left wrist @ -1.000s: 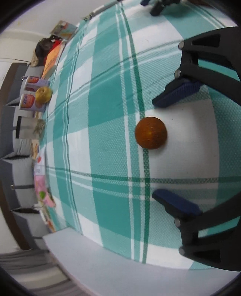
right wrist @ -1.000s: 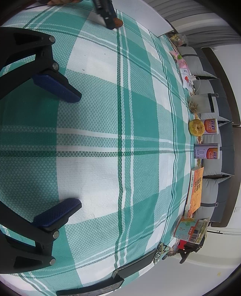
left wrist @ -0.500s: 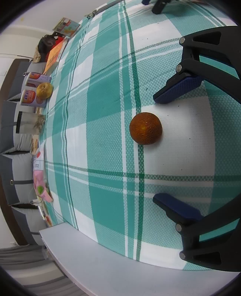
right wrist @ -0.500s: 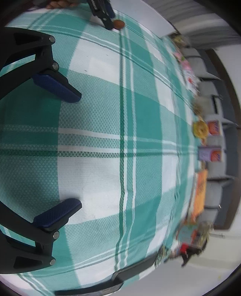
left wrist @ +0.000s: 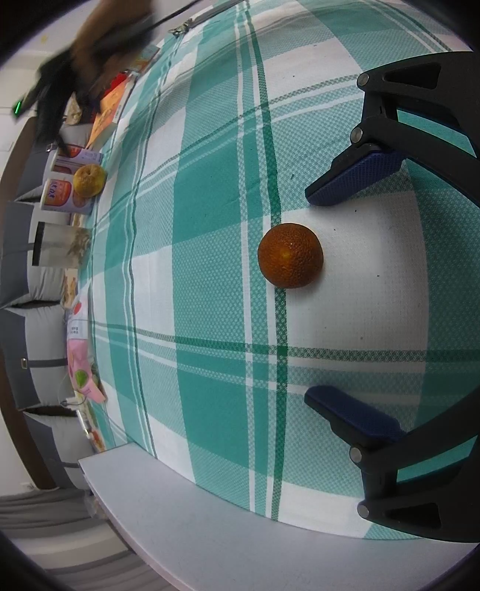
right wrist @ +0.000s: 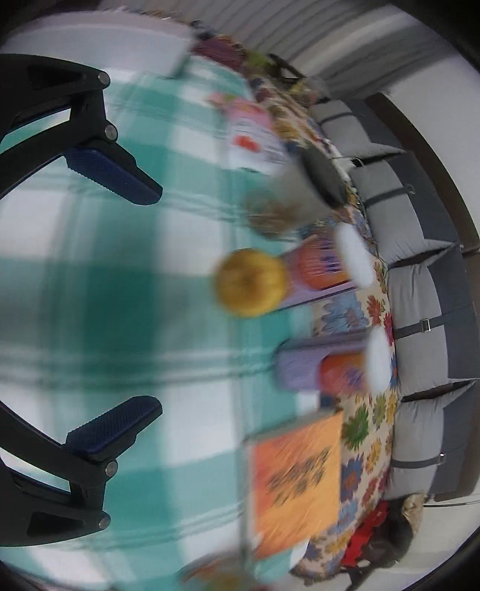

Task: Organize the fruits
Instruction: 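Grasp the yellow round fruit with the right gripper and lift it, then set the yellow fruit down on the cloth with the right gripper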

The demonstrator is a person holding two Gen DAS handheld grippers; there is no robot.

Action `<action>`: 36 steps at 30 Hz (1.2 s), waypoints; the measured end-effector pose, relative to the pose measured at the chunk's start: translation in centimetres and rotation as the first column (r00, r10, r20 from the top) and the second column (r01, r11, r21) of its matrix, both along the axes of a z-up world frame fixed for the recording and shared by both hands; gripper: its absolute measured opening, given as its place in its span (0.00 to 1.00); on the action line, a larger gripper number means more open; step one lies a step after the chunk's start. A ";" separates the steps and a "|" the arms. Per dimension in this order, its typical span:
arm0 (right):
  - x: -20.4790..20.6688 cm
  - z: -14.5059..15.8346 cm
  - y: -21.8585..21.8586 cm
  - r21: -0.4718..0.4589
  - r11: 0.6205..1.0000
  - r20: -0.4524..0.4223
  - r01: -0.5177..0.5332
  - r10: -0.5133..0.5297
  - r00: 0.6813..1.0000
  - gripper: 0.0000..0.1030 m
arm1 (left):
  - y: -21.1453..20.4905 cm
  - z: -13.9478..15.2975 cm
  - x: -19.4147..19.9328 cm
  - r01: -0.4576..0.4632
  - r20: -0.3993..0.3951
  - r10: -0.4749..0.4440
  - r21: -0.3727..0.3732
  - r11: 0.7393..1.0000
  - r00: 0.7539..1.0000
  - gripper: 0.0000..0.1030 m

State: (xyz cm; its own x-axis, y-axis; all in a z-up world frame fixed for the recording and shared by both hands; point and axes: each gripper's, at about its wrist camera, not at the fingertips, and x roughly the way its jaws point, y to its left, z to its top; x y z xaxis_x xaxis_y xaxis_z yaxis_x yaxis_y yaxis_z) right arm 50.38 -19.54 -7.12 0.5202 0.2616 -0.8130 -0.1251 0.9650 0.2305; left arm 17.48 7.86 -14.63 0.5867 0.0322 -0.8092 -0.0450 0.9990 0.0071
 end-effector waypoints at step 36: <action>-24.1 -4.8 3.3 -0.095 0.966 0.035 -0.241 0.245 0.969 0.64 | 0.0 0.0 0.1 0.001 -0.002 -0.001 -0.003 1.000 1.000 0.97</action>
